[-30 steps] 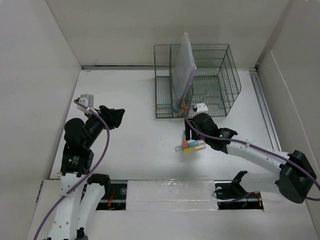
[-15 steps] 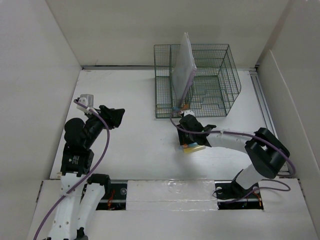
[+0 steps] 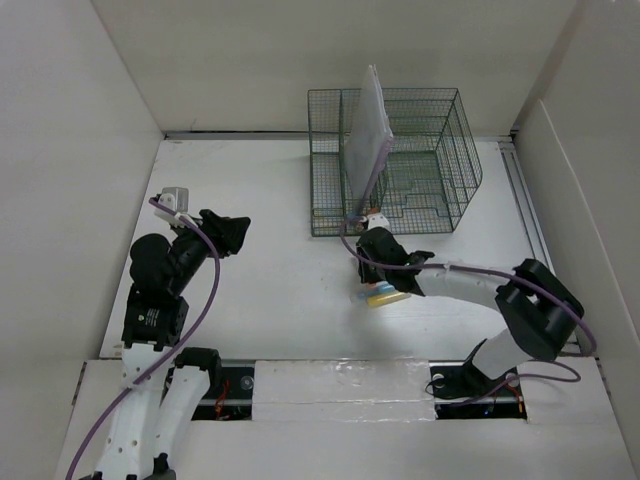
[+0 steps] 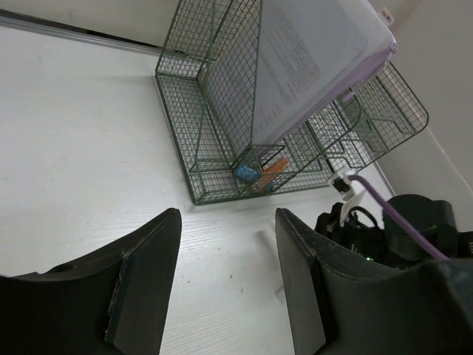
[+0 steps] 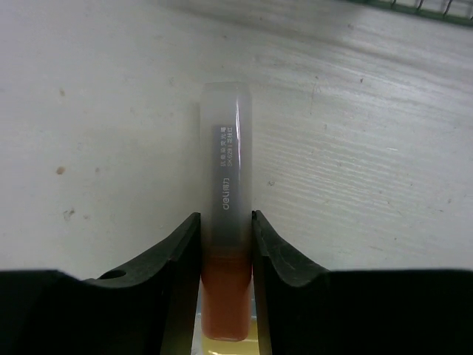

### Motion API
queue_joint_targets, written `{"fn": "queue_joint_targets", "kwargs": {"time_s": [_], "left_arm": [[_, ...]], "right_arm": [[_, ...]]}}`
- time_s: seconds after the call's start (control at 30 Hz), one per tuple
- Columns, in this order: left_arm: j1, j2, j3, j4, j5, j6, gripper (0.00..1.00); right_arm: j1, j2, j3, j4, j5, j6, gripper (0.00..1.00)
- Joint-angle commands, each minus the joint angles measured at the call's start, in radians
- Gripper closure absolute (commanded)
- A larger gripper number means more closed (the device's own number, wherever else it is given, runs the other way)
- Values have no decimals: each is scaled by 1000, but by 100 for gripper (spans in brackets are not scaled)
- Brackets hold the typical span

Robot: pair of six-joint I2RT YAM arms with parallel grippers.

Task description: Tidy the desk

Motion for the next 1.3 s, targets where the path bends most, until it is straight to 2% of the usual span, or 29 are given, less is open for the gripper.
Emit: {"fn": "queue_joint_targets", "kwargs": {"time_s": [0.0, 0.2, 0.37, 0.47, 0.53, 0.7, 0.77, 0.8, 1.0, 1.27], "left_arm": [[4, 4, -6, 44, 23, 6, 50], [4, 8, -7, 51, 29, 3, 50], [4, 11, -9, 55, 37, 0, 50], [4, 11, -10, 55, 37, 2, 50], [4, 11, -7, 54, 36, 3, 50], [4, 4, -9, 51, 31, 5, 50], [4, 2, -7, 51, 31, 5, 50], [4, 5, -7, 49, 32, 5, 50], [4, 7, -7, 51, 32, 6, 50], [4, 8, -7, 51, 29, 5, 50]], "right_arm": [[22, -117, 2, 56, 36, -7, 80], [42, -314, 97, 36, 10, -60, 81], [42, -449, 226, 123, -10, -122, 80], [42, -466, 348, 143, 14, -174, 78], [-1, -458, 446, 133, 62, -211, 77], [-185, -339, 637, 7, 34, -247, 76], [-297, -290, 707, -45, 5, -254, 76], [-399, -204, 753, -92, -68, -254, 76], [-501, -32, 876, -148, -134, -282, 77], [-527, 164, 988, -203, -136, -300, 76]]}}
